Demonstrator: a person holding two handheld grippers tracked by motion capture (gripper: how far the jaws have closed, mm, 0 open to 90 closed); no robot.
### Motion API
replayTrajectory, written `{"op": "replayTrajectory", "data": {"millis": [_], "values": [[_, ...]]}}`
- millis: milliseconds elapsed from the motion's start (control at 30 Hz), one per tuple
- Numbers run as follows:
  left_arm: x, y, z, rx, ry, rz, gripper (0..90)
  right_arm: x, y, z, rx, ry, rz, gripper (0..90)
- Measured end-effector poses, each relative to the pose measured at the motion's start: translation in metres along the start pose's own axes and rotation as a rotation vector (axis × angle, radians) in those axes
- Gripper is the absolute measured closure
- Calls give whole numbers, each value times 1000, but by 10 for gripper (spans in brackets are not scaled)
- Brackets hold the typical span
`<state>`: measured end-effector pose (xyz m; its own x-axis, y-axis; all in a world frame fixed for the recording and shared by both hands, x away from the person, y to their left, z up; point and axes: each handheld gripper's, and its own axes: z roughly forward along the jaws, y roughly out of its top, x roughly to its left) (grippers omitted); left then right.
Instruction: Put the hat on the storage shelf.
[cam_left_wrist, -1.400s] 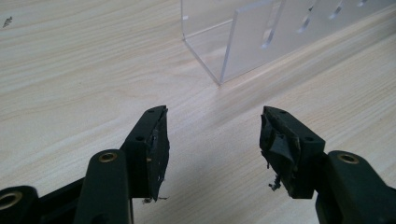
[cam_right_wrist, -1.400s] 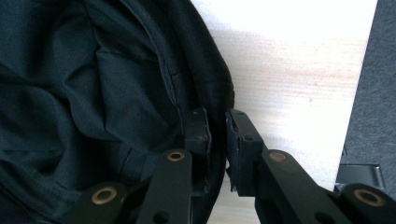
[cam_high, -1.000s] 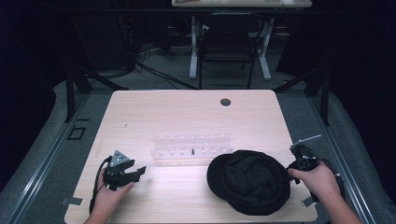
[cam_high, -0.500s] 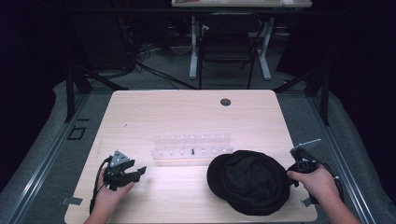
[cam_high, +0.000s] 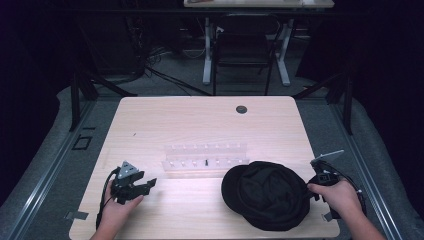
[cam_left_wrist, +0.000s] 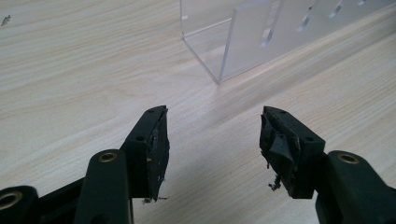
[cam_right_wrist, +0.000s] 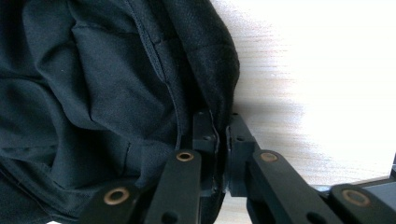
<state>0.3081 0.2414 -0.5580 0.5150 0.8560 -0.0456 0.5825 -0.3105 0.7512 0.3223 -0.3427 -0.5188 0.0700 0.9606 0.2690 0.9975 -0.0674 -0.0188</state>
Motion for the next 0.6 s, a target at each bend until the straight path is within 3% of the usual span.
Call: {"op": "replayTrajectory", "data": {"millis": [33, 233, 367, 500, 600], "values": [[0, 0, 0, -1, 0, -1, 425, 2, -1, 0, -18, -7, 7, 863], [0, 0, 0, -1, 1, 0, 425, 7, 0, -5, -6, -40, -37, 871], [0, 0, 0, -1, 0, -1, 425, 10, -1, -8, -35, -27, -31, 873], [0, 0, 0, 0, 0, 0, 425, 11, 1, -18, 5, -43, -64, 873], [0, 0, 0, 0, 0, 0, 425, 17, -3, -26, -63, -16, -34, 874]]}}
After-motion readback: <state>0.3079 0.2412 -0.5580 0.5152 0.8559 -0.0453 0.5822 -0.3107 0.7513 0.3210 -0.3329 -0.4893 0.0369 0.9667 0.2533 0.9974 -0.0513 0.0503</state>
